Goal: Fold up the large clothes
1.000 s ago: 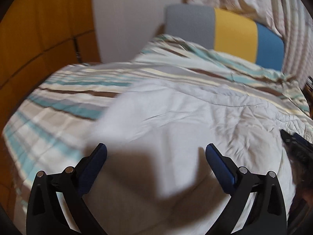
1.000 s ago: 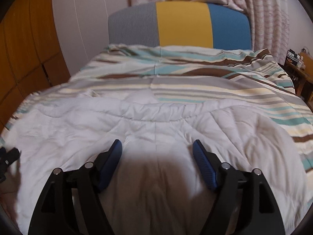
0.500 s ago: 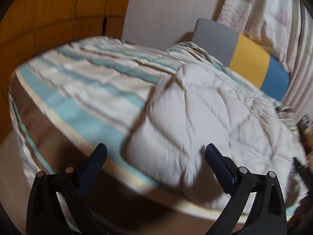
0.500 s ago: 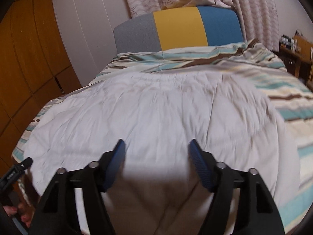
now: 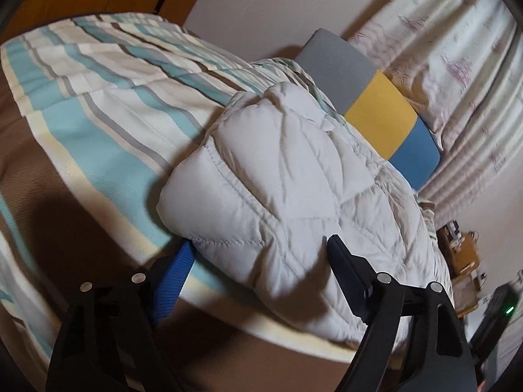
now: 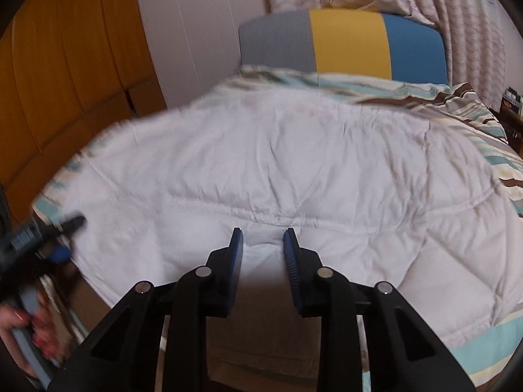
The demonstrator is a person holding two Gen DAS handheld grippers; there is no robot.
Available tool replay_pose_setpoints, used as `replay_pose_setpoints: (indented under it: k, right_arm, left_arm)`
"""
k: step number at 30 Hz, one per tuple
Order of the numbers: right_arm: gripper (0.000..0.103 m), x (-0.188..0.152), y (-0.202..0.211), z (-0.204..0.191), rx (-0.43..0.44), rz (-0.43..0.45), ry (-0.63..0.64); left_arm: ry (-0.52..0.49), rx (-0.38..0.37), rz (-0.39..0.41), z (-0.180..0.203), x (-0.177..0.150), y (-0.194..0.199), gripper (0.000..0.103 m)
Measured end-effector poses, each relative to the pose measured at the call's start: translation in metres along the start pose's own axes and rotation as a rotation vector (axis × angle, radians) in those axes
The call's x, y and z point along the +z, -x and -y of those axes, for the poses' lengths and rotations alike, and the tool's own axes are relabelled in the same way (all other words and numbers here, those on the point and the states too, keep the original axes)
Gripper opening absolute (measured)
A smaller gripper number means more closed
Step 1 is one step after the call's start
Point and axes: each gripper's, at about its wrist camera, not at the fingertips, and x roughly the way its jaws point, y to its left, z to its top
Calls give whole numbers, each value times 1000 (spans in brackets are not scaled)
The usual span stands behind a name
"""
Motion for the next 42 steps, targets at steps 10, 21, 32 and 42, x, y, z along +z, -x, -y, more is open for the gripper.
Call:
replay_pose_setpoints:
  k: [10, 21, 32, 42]
  right_arm:
    - [25, -19, -16, -1, -8, 11, 44]
    - [25, -23, -10, -1, -9, 24, 35]
    - [51, -25, 42, 27, 33, 117, -124]
    - [53, -56, 117, 146, -481, 154, -354]
  left_arm:
    - [138, -63, 46, -11, -1, -9, 65]
    - [66, -154, 177, 31, 11, 26, 24]
    - [-459, -178, 320, 158, -7, 71, 24]
    - [-561, -167, 339, 197, -17, 63, 24]
